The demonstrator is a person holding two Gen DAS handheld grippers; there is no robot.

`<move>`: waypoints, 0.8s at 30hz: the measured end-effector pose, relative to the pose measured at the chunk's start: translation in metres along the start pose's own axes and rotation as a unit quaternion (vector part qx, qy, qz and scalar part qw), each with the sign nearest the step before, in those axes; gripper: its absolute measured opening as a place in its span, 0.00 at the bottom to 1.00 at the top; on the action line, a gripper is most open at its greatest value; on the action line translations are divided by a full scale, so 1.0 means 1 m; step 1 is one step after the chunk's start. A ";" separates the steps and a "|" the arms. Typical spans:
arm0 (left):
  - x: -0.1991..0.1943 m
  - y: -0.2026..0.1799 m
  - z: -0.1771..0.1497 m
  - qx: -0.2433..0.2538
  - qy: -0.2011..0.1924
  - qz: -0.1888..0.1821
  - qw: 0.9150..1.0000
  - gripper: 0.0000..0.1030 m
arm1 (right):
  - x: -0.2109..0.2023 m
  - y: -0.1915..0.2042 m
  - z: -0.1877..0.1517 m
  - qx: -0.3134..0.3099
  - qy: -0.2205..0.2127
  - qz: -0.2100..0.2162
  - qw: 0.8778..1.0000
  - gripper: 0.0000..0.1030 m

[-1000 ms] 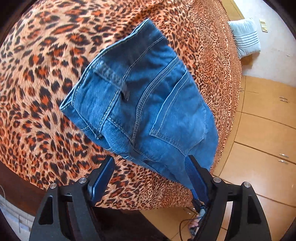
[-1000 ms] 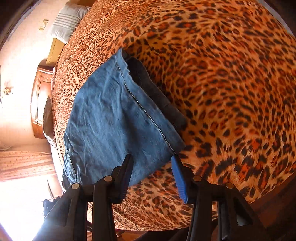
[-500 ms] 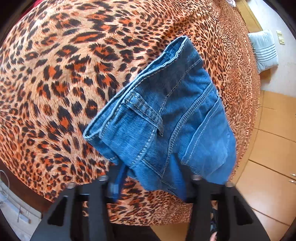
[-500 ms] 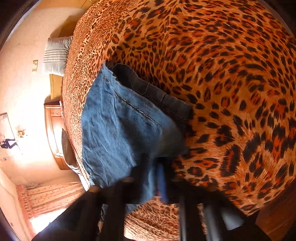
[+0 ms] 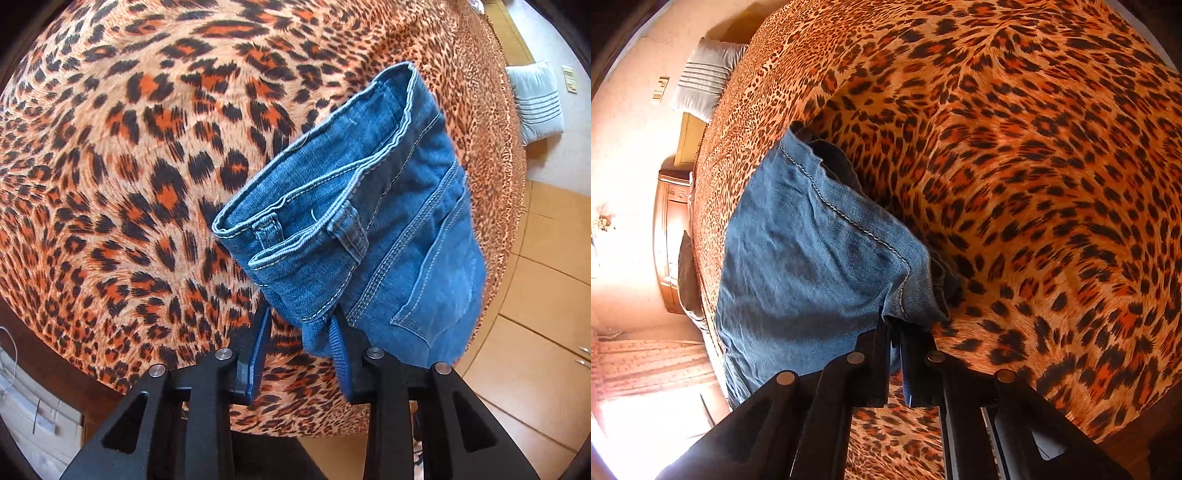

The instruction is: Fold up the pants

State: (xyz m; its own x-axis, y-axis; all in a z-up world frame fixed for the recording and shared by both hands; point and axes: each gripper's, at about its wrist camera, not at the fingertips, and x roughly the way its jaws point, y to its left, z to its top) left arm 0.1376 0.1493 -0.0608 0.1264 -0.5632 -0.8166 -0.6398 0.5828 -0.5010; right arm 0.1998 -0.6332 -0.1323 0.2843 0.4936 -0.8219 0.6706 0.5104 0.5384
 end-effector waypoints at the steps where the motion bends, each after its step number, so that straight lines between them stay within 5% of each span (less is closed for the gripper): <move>1: -0.011 0.005 0.001 0.000 -0.012 -0.012 1.000 0.38 | -0.008 -0.004 -0.002 -0.004 0.000 0.001 1.000 0.14; 5: -0.047 0.012 -0.008 0.015 -0.059 -0.026 0.998 0.72 | -0.032 -0.011 -0.015 -0.002 0.000 0.033 0.999 0.48; 13: 0.001 -0.004 -0.012 0.013 -0.027 -0.019 0.999 0.72 | 0.014 -0.012 -0.052 0.066 0.060 0.079 0.993 0.53; 18: 0.012 -0.010 0.000 0.005 -0.028 0.002 1.000 0.72 | 0.028 0.009 -0.056 0.056 0.032 0.085 0.994 0.53; 20: 0.015 -0.018 0.005 0.001 -0.037 0.021 0.999 0.59 | 0.030 0.013 -0.055 0.059 0.017 0.092 0.994 0.53; 22: 0.010 -0.016 0.002 -0.003 -0.036 0.044 0.998 0.46 | 0.036 0.023 -0.050 0.032 0.012 0.070 0.997 0.33; 23: 0.013 -0.025 0.003 -0.003 -0.035 0.044 0.998 0.33 | 0.037 0.025 -0.049 0.025 0.020 0.058 0.998 0.02; 24: 0.009 -0.026 0.000 0.002 -0.033 0.044 0.998 0.27 | 0.035 0.028 -0.048 0.026 0.020 0.066 0.997 0.03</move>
State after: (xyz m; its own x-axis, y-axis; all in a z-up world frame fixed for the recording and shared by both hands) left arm 0.1556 0.1292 -0.0551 0.1195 -0.4694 -0.8749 -0.6483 0.6305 -0.4269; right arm 0.1951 -0.5679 -0.1371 0.3455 0.5816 -0.7365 0.6644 0.4026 0.6297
